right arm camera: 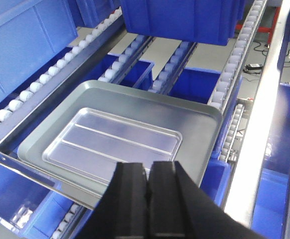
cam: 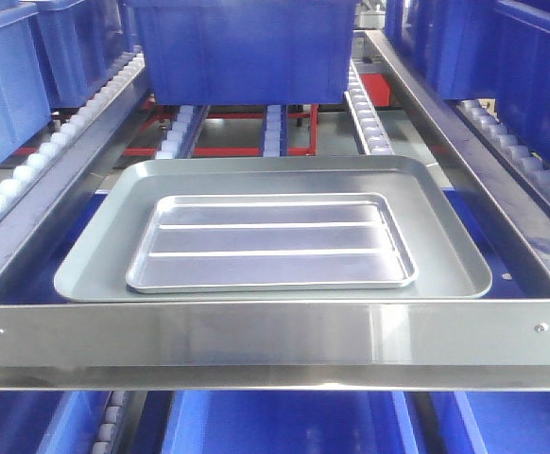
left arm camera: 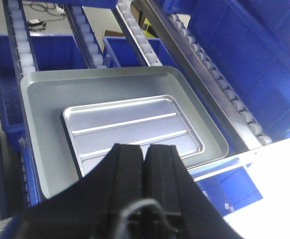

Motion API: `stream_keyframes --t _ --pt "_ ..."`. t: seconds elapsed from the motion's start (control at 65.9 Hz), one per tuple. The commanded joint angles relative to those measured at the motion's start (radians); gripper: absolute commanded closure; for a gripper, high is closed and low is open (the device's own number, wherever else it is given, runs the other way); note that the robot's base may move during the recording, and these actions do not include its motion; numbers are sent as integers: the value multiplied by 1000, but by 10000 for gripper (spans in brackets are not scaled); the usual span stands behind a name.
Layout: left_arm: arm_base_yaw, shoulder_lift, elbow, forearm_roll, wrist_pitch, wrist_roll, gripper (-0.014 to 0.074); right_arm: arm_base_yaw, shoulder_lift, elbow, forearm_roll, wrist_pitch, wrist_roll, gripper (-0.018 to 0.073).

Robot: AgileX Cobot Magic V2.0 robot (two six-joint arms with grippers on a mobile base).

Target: Grab silver tray and stack on right shelf

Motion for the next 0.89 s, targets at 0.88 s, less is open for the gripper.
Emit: stream_keyframes --t 0.88 --pt "-6 -144 -4 13 -48 2 687 -67 -61 -6 13 -104 -9 501"
